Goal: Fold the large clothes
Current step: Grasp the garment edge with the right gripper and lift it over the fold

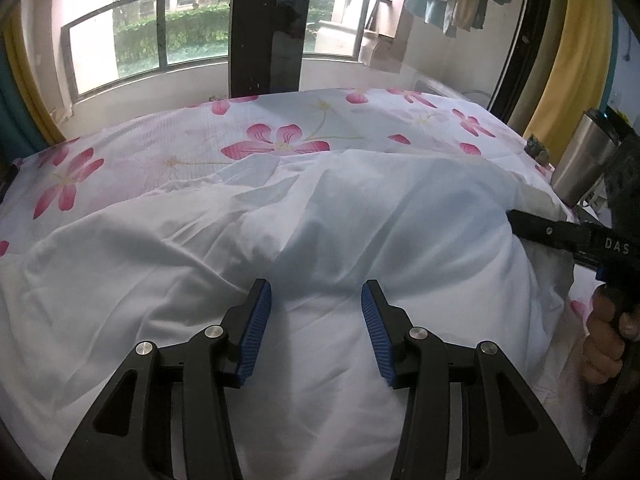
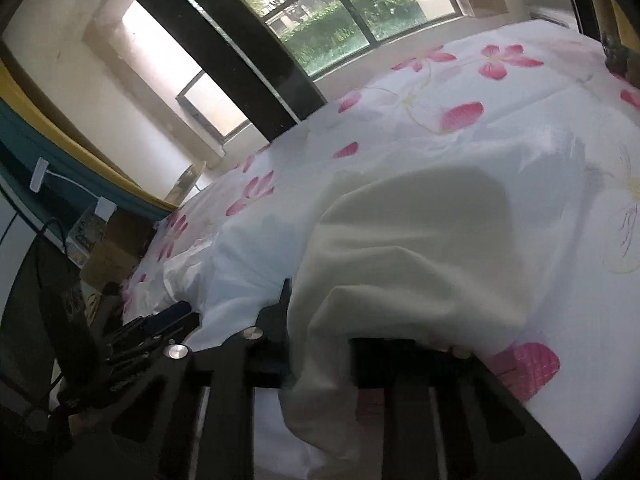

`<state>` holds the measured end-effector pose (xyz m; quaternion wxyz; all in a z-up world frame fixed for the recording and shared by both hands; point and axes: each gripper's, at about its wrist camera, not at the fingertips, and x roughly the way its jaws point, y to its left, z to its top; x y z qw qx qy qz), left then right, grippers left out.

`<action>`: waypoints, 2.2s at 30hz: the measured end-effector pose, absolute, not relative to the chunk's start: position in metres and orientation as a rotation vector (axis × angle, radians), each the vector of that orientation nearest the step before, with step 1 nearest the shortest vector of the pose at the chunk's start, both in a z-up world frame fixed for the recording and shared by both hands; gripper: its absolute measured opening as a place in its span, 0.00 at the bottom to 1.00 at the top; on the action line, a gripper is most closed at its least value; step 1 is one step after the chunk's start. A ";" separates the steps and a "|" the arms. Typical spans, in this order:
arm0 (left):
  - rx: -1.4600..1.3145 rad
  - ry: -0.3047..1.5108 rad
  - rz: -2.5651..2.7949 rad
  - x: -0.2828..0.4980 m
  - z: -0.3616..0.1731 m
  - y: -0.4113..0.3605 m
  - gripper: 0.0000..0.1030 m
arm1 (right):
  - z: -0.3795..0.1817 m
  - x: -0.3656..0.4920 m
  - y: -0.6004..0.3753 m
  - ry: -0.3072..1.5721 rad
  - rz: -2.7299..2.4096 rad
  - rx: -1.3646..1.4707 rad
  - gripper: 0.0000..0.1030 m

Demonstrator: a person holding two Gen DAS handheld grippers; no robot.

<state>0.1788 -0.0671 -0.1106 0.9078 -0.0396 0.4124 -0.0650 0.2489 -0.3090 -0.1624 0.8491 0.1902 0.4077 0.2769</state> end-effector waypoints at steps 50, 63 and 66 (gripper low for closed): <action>-0.345 0.692 0.143 0.021 -0.073 0.173 0.47 | -0.125 0.149 0.018 0.940 1.047 -0.327 0.19; -0.363 0.626 0.106 0.016 -0.049 0.175 0.51 | -0.114 0.112 0.015 0.909 1.236 -0.345 0.63; -0.333 0.604 0.033 0.031 -0.038 0.157 0.53 | -0.100 0.119 -0.010 0.876 1.185 -0.303 0.64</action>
